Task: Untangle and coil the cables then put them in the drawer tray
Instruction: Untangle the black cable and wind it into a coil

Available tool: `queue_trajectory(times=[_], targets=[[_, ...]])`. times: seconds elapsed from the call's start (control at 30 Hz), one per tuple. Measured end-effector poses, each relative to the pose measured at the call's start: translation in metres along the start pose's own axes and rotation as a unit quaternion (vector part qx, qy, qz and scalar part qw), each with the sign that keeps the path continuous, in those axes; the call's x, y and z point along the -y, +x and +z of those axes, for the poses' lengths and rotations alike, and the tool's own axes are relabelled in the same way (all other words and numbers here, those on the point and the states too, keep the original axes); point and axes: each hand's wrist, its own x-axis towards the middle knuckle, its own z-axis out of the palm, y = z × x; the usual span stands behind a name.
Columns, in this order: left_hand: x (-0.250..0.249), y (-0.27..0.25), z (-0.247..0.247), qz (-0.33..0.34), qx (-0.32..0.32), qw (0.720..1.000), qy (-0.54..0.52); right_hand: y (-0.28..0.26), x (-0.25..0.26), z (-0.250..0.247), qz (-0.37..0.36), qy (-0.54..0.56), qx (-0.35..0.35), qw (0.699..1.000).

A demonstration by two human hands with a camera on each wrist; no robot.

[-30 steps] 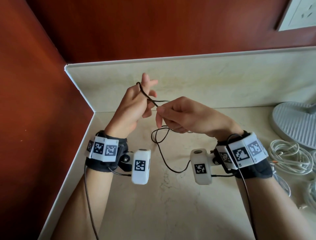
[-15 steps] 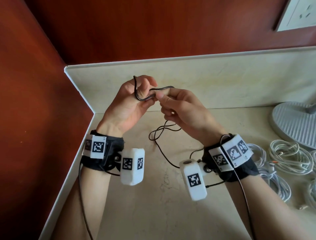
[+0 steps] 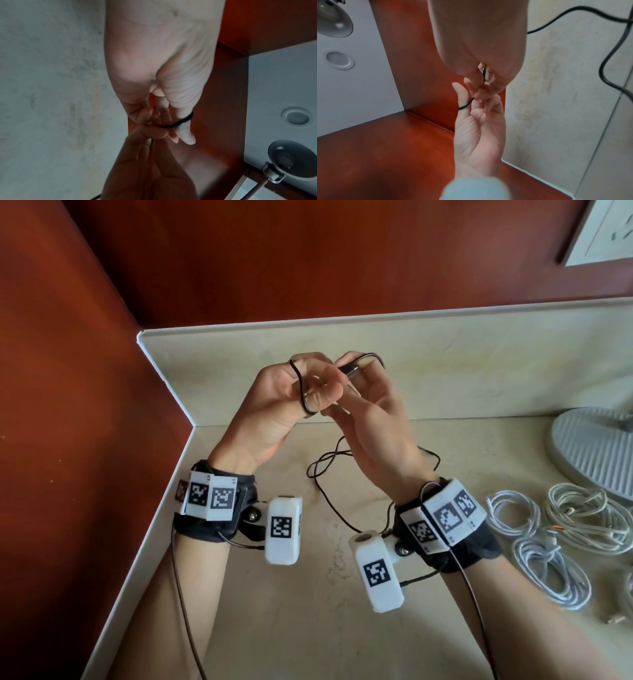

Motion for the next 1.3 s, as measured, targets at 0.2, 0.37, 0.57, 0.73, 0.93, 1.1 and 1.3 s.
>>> queue_trajectory(times=[0.2,0.37,0.57,0.73,0.93,1.1,1.3], targets=[[0.003,0.003,-0.006,-0.027,-0.065,0.992,-0.106,0.000,0.015,-0.005,-0.050,0.025,0.020,0.998],[-0.003,0.002,0.003,0.037,-0.035,0.997,-0.063,-0.002,0.017,-0.003,-0.025,-0.020,0.038,0.999],[-0.011,-0.002,0.007,0.036,-0.048,0.998,-0.015,0.004,0.018,-0.012,0.076,0.019,0.028,0.997],[-0.006,-0.001,0.009,-0.010,-0.016,1.000,0.016,0.005,0.009,-0.012,0.070,0.083,-0.040,0.993],[0.000,0.002,0.004,-0.027,-0.024,0.998,0.060,0.004,0.008,-0.014,0.066,0.110,-0.034,0.991],[-0.006,-0.001,0.005,-0.029,-0.038,0.996,0.071,0.003,0.016,-0.016,0.117,0.093,0.036,0.988],[-0.008,-0.001,0.000,-0.051,-0.071,0.996,0.019,0.001,0.025,-0.014,0.121,0.083,0.106,0.984]])
